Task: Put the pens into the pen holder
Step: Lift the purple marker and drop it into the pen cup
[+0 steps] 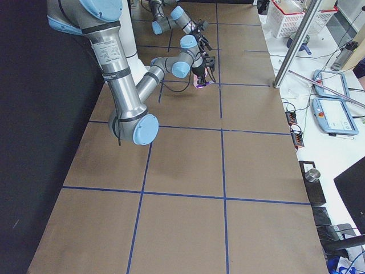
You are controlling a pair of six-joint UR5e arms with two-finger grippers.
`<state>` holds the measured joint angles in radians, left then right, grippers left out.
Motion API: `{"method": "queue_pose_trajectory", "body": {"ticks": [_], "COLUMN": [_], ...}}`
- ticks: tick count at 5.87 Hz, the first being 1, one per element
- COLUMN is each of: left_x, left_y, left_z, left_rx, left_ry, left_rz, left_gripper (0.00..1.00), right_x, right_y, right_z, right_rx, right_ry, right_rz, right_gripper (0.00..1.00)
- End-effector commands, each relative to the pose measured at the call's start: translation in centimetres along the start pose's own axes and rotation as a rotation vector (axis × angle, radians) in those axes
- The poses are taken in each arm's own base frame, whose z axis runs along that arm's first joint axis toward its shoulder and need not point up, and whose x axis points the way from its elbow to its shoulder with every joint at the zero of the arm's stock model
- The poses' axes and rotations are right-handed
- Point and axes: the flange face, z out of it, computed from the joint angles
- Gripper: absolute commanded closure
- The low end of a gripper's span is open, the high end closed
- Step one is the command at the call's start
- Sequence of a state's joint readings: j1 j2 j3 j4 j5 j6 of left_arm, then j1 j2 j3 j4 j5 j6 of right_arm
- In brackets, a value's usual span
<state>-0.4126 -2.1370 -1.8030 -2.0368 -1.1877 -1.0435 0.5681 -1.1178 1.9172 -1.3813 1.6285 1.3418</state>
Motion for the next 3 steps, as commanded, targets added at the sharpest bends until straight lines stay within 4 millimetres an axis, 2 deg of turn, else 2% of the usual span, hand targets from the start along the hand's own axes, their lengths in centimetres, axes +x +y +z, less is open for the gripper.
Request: {"method": "queue_pose_trajectory", "body": {"ticks": [1,2,3], "left_x": [-4.2,-6.3,-6.5], "left_y": [1.3,1.2,1.2], "left_z": [1.1,1.6,1.6], "left_rx": [-0.102,-0.138,-0.139], "left_ry": [-0.017,-0.029,-0.029], "left_rz": [0.013,0.010,0.009], "left_gripper": [0.07,0.07,0.07], "right_x": [-5.4,-6.9,-8.3], "right_y": [3.2,4.7,5.5], "right_z": [-1.0,-1.1,-1.3], "right_rx": [0.183,0.230,0.256], "right_ry": [-0.045,-0.046,-0.049], "right_rz": [0.045,0.033,0.027], "right_gripper": [1.00,1.00,1.00]}}
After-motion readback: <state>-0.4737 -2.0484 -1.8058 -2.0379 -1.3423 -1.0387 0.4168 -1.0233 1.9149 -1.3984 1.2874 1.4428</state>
